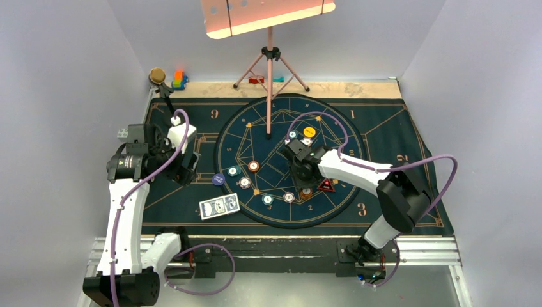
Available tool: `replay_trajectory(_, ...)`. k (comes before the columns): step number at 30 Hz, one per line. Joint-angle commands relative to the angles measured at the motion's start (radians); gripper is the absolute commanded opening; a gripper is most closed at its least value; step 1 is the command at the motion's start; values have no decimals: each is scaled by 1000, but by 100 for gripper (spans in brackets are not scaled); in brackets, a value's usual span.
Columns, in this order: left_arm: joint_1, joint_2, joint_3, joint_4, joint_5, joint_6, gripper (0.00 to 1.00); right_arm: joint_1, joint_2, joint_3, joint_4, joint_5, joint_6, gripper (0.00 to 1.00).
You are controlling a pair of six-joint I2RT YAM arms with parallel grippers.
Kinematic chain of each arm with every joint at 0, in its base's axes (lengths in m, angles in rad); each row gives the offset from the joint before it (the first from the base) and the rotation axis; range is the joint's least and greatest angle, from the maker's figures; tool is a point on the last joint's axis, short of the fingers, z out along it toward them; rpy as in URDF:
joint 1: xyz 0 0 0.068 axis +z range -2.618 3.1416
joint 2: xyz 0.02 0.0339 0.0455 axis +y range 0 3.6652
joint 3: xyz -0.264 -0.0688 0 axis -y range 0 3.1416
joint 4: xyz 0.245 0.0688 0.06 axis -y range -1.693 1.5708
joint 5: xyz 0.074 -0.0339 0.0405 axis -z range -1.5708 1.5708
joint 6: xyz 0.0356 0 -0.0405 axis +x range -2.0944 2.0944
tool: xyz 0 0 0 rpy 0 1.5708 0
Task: Distribute texas hold em gaming equipment
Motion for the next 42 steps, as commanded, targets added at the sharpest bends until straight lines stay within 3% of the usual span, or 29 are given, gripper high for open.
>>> replay_trajectory(1, 5, -11, -5, 25, -7, 6, 100, -2, -40, 23, -35, 5, 4, 30)
replay_trajectory(6, 5, -12, -7, 27, -8, 6, 100, -9, -42, 40, -56, 13, -5, 31)
replay_trajectory(10, 5, -14, -10, 29, -15, 9, 100, -11, -50, 37, -60, 8, -6, 69)
replay_trajectory(15, 5, -15, -12, 28, -21, 12, 100, -10, -63, 31, -61, 5, 5, 83)
replay_trajectory(21, 4, -22, -13, 28, -27, 15, 100, -11, -86, 6, -64, 1, 17, 82)
replay_trajectory(32, 4, -25, -6, 24, -29, 15, 100, -11, -58, -52, -22, -52, 24, 73)
replay_trajectory(38, 5, -27, -4, 24, -38, 18, 100, -11, -61, -56, -12, -77, 26, 60)
replay_trajectory(42, 5, -26, 2, 23, -35, 14, 100, -11, -44, -64, -3, -79, 23, 57)
